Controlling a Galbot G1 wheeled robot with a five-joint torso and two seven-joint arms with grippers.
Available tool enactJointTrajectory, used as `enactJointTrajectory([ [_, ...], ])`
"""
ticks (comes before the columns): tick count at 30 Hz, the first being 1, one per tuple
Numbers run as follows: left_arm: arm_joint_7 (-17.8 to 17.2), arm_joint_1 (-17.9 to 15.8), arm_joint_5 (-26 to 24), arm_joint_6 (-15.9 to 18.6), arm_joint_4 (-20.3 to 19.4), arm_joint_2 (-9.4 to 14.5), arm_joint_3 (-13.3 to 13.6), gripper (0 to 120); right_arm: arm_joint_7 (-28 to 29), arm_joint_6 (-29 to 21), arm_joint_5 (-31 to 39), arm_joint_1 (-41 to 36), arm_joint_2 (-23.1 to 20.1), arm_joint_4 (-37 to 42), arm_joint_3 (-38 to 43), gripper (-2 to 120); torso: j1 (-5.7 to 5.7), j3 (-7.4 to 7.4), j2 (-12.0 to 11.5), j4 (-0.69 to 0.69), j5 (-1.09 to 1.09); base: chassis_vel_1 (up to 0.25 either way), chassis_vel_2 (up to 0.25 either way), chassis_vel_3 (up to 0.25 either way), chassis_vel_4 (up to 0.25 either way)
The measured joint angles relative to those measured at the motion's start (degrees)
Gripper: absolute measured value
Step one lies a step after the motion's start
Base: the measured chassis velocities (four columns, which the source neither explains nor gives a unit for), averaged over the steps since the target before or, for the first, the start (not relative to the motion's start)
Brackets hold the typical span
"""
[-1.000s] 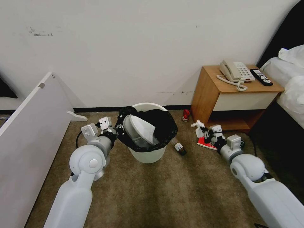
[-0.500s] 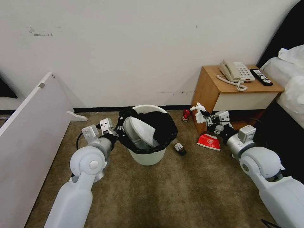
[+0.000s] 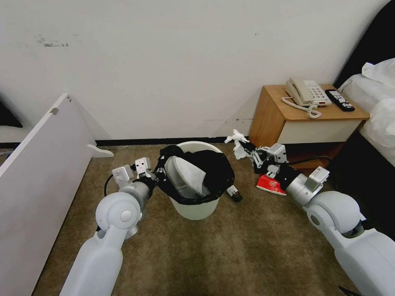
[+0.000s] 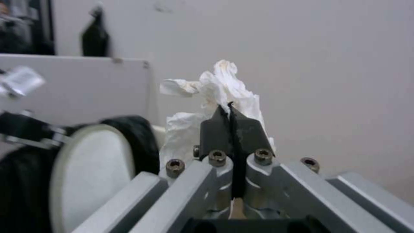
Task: Pick up the trash bin, then pick up the garbage from the floor and place it into the trash bin.
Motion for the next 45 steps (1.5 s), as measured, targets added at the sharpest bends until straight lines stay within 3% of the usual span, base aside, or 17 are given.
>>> enactJointTrajectory([
  [12, 0.0, 0.3, -0.4, 0.2, 1.4, 0.1, 1.7, 4, -3.1, 2.7, 0.8, 0.8, -0.9, -0.5, -1.0, 0, 0.00, 0.00, 0.0, 0.00, 0.00, 0.000, 0.000, 0.000, 0.000],
  [31, 0.2, -3.9, -3.6, 0.6, 5.0, 0.1, 4.0, 4, -4.6, 3.4, 1.7, 0.9, -5.0, 0.8, -3.5, 0, 0.00, 0.00, 0.0, -0.01, 0.00, 0.000, 0.000, 0.000, 0.000],
  [45, 0.5, -4.2, -3.6, 0.7, 5.2, 0.1, 4.2, 4, -4.9, 3.5, 3.0, 2.8, -7.5, 0.3, -8.6, 0, 0.00, 0.00, 0.0, 0.00, 0.00, 0.000, 0.000, 0.000, 0.000],
])
